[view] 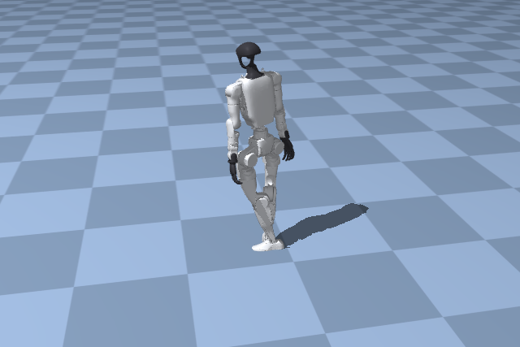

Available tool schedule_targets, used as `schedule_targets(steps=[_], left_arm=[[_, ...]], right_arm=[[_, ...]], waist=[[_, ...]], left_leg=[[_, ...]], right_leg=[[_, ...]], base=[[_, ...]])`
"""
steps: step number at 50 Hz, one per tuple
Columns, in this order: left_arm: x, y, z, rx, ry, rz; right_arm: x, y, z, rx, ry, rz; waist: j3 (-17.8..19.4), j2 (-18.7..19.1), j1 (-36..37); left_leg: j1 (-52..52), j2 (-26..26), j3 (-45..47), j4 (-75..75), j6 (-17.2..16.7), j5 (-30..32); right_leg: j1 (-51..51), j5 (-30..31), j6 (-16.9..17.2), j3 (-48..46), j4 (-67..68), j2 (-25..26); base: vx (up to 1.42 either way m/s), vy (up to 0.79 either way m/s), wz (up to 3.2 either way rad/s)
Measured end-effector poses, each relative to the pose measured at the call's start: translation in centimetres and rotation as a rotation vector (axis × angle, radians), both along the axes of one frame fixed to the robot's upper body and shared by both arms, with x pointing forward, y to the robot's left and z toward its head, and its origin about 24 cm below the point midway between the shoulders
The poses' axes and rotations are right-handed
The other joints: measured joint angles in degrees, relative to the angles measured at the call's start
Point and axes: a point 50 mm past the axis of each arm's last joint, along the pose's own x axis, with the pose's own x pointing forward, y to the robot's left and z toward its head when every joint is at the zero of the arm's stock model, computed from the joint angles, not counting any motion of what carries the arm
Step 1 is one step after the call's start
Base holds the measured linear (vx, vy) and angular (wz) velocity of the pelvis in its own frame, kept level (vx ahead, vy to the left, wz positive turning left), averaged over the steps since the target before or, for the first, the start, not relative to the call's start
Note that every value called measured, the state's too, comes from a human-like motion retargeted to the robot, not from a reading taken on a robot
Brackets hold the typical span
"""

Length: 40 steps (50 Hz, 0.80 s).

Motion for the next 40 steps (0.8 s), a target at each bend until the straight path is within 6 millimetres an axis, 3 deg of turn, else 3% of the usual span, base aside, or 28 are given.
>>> schedule_targets(steps=[2, 4, 8, 10, 12, 15, 17, 18, 20, 25, 27, 28, 30, 34, 38, 40], left_arm=[[0.2, -0.9, -0.2, -0.043, -0.016, -0.093], [-0.1, -1.8, -0.4, -0.040, -0.038, -0.133], [-3.0, -3.1, -0.4, -0.024, 0.026, -0.090], [-4.9, -3.2, -0.2, -0.075, 0.122, -0.074], [-6.6, -2.9, 0.2, -0.115, 0.227, -0.061], [-7.9, -1.8, 0.8, -0.112, 0.315, -0.046], [-8.1, -1.9, 0.9, -0.124, 0.333, -0.043], [-8.0, -2.1, 0.8, -0.134, 0.334, -0.048], [-7.7, -2.1, 0.8, -0.149, 0.337, -0.049], [-6.0, -1.7, 0.4, -0.115, 0.273, -0.054], [-5.1, -1.9, 0.3, -0.104, 0.239, -0.056], [-4.7, -2.1, 0.2, -0.102, 0.228, -0.057], [-3.8, -2.5, 0.0, -0.100, 0.215, -0.062], [-0.1, -3.4, -0.4, -0.111, 0.116, -0.100], [4.8, -3.8, -0.4, -0.116, -0.062, -0.156], [7.3, -4.0, -0.1, -0.097, -0.155, -0.183]], right_arm=[[-1.9, -0.5, 0.1, 0.003, 0.063, -0.052], [-3.6, -0.7, 0.3, 0.003, 0.119, -0.114], [-5.4, -0.6, 0.4, 0.002, 0.153, -0.214], [-5.6, -0.2, 0.3, 0.025, 0.128, -0.234], [-5.1, 0.4, 0.1, 0.055, 0.085, -0.244], [-3.6, 0.9, 0.0, 0.061, 0.009, -0.258], [-2.8, 0.8, -0.1, 0.035, -0.037, -0.245], [-2.4, 0.5, -0.1, 0.020, -0.060, -0.229], [-1.3, 0.2, -0.1, 0.011, -0.094, -0.174], [1.5, 0.2, 0.0, 0.108, -0.076, -0.006], [2.4, 0.0, 0.1, 0.139, -0.037, 0.091], [2.8, -0.2, 0.2, 0.145, -0.019, 0.144], [3.1, -0.4, 0.3, 0.135, 0.005, 0.230], [2.3, -0.8, 0.2, 0.014, 0.010, 0.248], [0.4, -1.1, 0.1, -0.040, 0.051, 0.213], [-0.6, -1.4, 0.2, -0.032, 0.108, 0.208]], waist=[[-0.6, 0.6, 1.4], [-0.6, 1.0, 2.6], [0.0, 0.7, 1.8], [-0.3, -0.6, 0.9], [-0.3, -2.8, 1.7], [3.0, -2.7, 6.2], [2.0, -1.5, 5.5], [1.3, -1.3, 5.0], [0.3, -0.8, 5.4], [1.2, 0.9, 10.4], [1.6, 1.4, 9.6], [1.4, 1.0, 8.4], [0.8, 1.4, 7.8], [1.1, 2.5, 8.5], [1.2, 3.9, 9.3], [1.3, 4.4, 9.2]], left_leg=[[1.6, -0.9, 2.8, -0.6, -0.7, -0.4], [2.9, -1.5, 4.9, -0.1, -0.8, -0.9], [4.4, -0.4, 6.1, 5.3, 0.7, -0.6], [3.8, 0.0, 4.3, 10.4, 2.7, 1.4], [1.7, 1.3, 0.8, 19.4, 7.8, 3.1], [-2.3, 10.3, -9.6, 40.5, 9.4, 0.6], [-11.4, 4.9, -22.5, 42.5, 8.6, 4.6], [-15.1, -1.7, -30.3, 39.8, 6.4, 7.4], [-18.1, -8.9, -41.8, 34.4, 0.8, 8.7], [-17.9, -10.4, -47.2, 19.2, -2.7, 5.3], [-17.3, -10.8, -46.8, 16.0, 3.4, 10.8], [-17.2, -11.4, -45.6, 17.0, 6.5, 9.2], [-15.8, -9.8, -41.1, 15.2, 8.8, 7.4], [-12.9, -9.2, -44.1, 12.7, 8.4, 6.9], [-10.7, -7.4, -44.6, 10.1, 9.4, 5.9], [-9.9, -6.4, -43.9, 9.2, 9.4, 5.4]], right_leg=[[1.3, 0.1, -0.9, -2.3, -1.6, -0.4], [0.1, 0.8, -1.5, 5.8, -1.4, -0.2], [1.1, 0.4, -4.6, 10.8, -2.0, -0.6], [1.8, -0.1, -4.7, 14.5, -2.4, -1.6], [3.2, -0.6, -4.5, 17.1, -2.8, -3.7], [8.8, -2.7, -6.7, 23.0, -4.1, 0.2], [7.4, -0.3, -5.6, 20.7, -6.0, -0.6], [6.4, 0.7, -4.7, 19.7, -6.7, -1.9], [5.3, 1.1, -4.2, 19.6, -6.8, -2.3], [6.2, 0.9, -3.7, 22.8, -7.0, -0.2], [8.0, 0.5, -2.8, 21.7, -7.5, 0.2], [8.6, 0.2, -2.3, 20.9, -7.5, -0.4], [8.8, -0.6, -1.8, 21.3, -6.5, -0.2], [5.9, -0.3, 0.2, 21.8, 1.5, -0.2], [-1.7, 8.1, 6.8, 20.8, 16.4, -1.6], [-6.2, 9.3, 9.7, 20.8, 24.1, -2.3]], base=[[0.14, -0.07, -1.79], [0.12, -0.08, -1.50], [0.16, -0.08, -0.77], [0.21, -0.13, -0.58], [0.30, -0.27, -1.28], [0.38, -0.36, -1.53], [-0.10, 0.27, 0.34], [-0.10, 0.39, 0.42], [0.05, 0.19, -0.19], [0.19, 0.04, -1.04], [0.24, 0.09, -0.36], [0.25, 0.07, -0.07], [0.27, 0.07, -0.41], [0.27, 0.10, -0.75], [0.23, 0.05, -0.82], [0.19, 0.02, -0.65]])
